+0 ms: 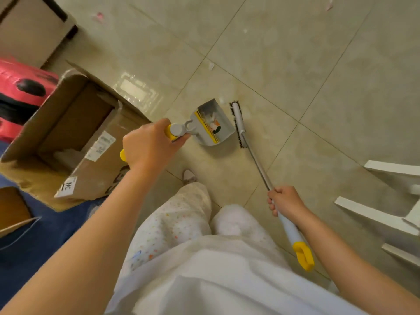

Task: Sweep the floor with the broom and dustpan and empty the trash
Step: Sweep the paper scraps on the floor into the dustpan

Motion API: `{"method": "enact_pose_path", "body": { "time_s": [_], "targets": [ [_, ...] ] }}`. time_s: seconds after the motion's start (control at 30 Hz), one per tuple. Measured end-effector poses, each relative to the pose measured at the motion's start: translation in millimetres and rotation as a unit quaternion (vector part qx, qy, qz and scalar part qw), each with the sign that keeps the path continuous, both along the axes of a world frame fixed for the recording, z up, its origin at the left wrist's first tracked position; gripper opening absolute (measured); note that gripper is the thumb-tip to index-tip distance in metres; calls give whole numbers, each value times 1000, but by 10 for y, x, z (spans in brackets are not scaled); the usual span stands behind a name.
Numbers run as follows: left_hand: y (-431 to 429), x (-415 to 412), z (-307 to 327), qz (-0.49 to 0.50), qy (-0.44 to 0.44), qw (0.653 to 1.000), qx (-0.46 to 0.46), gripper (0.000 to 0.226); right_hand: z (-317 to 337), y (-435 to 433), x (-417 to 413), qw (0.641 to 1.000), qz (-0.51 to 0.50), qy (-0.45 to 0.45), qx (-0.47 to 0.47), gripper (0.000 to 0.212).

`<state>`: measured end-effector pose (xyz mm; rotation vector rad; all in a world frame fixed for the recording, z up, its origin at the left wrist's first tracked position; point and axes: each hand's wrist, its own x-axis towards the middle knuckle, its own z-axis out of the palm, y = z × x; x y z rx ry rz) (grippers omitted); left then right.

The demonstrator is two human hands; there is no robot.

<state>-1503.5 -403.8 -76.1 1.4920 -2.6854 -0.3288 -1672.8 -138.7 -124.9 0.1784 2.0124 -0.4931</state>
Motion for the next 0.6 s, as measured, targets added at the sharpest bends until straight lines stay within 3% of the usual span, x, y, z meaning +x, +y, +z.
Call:
{"method": "enact_pose_path", "body": {
  "time_s": [0.27, 0.6],
  "targets": [
    [-749, -723, 24, -10, -21, 1000, 14, 46, -166, -834, -731, 1000, 13, 10, 16, 30],
    [-1105, -1530, -37, 16, -51, 999, 13, 45, -558, -1540, -1844, 994, 99, 6, 35, 17]
  ]
}}
